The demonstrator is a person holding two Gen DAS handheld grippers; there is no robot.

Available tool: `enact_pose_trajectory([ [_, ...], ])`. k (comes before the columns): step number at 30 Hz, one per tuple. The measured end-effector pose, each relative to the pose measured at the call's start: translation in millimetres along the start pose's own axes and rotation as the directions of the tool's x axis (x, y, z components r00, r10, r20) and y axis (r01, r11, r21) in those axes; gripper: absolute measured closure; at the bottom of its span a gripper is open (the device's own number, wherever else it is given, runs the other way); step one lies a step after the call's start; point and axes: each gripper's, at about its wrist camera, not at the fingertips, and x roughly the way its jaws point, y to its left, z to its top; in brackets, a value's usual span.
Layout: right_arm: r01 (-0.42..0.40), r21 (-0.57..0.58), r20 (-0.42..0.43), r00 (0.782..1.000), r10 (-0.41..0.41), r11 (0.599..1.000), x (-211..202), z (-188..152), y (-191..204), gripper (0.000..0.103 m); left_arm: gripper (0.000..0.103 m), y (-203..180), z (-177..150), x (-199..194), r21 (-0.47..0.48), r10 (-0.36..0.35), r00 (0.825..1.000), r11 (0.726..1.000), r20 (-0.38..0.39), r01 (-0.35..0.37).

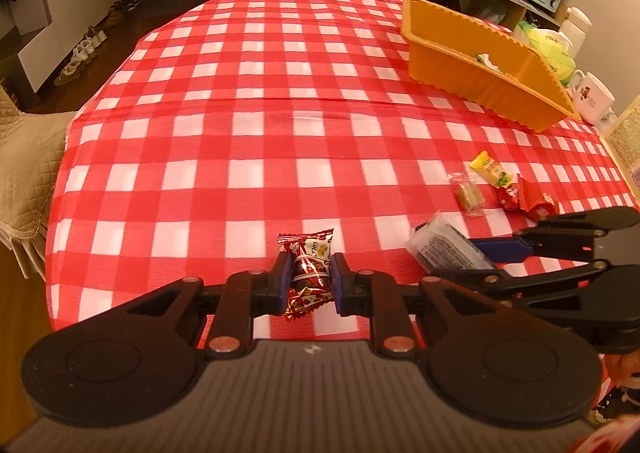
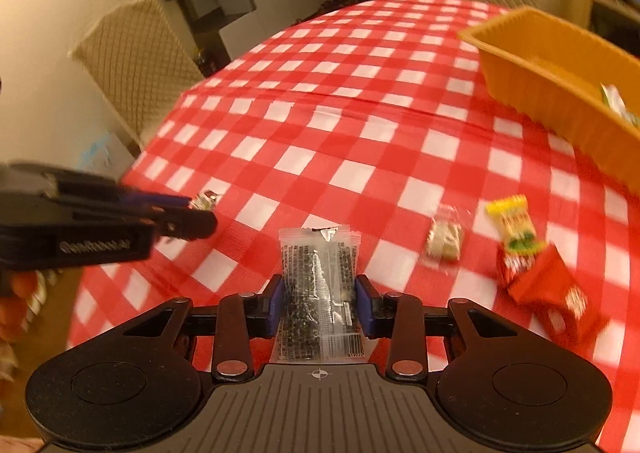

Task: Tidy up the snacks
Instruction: 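Carry the red-white candy with the left gripper while the right carries the seaweed pack to the tray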

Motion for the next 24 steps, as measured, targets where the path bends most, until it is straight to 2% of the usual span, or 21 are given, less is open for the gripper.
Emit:
enact_pose_trajectory([
  [4,-0.030,0.116,0.032,0.999,0.026,0.993,-23,-1,-17,0.066,0.084,-10,7,-1,0.025,-0.023,1.000,0.999,0.006,0.022],
  [8,-0.026,0.230,0.080,0.997,0.008,0.973,-49,-1,-40,0.065,0.084,-24,20,-2,0.063,-0.057,0.998,0.996,0.022,0.055],
  [16,0.049,0.390,0.171,0.977,-0.124,0.920,-105,-1,-89,0.065,0.084,-54,60,5,0.176,-0.120,0.991,0.978,0.054,0.109],
  [24,0.136,0.482,0.234,0.932,-0.276,0.866,-149,15,-143,0.065,0.084,-84,117,21,0.293,-0.169,0.980,0.947,0.108,0.131],
])
